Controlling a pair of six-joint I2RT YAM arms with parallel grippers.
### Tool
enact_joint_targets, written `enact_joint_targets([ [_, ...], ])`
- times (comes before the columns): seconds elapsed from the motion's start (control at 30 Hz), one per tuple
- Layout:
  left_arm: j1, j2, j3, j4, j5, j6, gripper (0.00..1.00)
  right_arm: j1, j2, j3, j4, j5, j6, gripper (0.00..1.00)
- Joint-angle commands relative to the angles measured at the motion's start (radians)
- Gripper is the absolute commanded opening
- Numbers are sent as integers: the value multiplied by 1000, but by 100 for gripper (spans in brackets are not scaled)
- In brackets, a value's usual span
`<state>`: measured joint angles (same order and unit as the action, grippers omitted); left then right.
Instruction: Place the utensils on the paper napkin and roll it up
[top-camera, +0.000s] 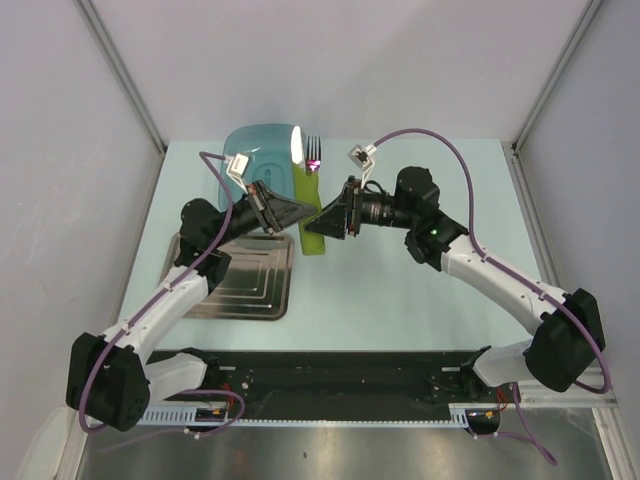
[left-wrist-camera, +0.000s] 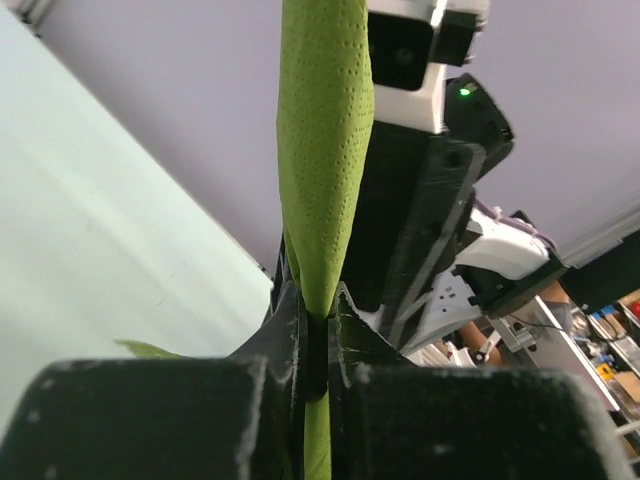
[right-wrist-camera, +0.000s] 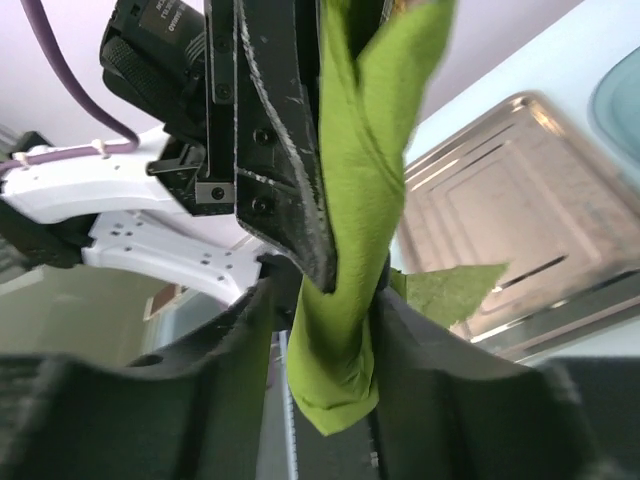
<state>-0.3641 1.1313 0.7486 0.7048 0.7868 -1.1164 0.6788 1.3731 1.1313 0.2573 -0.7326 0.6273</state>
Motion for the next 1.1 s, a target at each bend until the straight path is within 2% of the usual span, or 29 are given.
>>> enact_joint_targets([
  [0.0,42,10,80,-60,23,98,0,-38,-11,62,-21,33,-74,54],
  [0.1,63,28,119,-137,31,159,0,-68,-12,76,-73,38,-93,70],
  [0.13,73,42,136,-148,34,173,0,-76,-14,81,-90,39,-100,83],
  [0.2,105,64,173,-247,35,257,0,-114,-12,94,-145,41,-123,99],
  [0.33,188,166,293,-356,45,381,0,-185,-20,105,-230,33,-182,100],
  [0.47,255,348,426,-425,68,496,0,-246,-25,110,-306,32,-247,100],
  [0.67,307,577,623,-475,22,581,0,-306,-12,102,-357,22,-281,100],
  [0.87,326,800,724,-401,12,563,0,-328,9,85,-360,19,-276,100],
  [1.07,329,999,847,-416,-14,587,0,-340,46,79,-349,10,-249,100],
])
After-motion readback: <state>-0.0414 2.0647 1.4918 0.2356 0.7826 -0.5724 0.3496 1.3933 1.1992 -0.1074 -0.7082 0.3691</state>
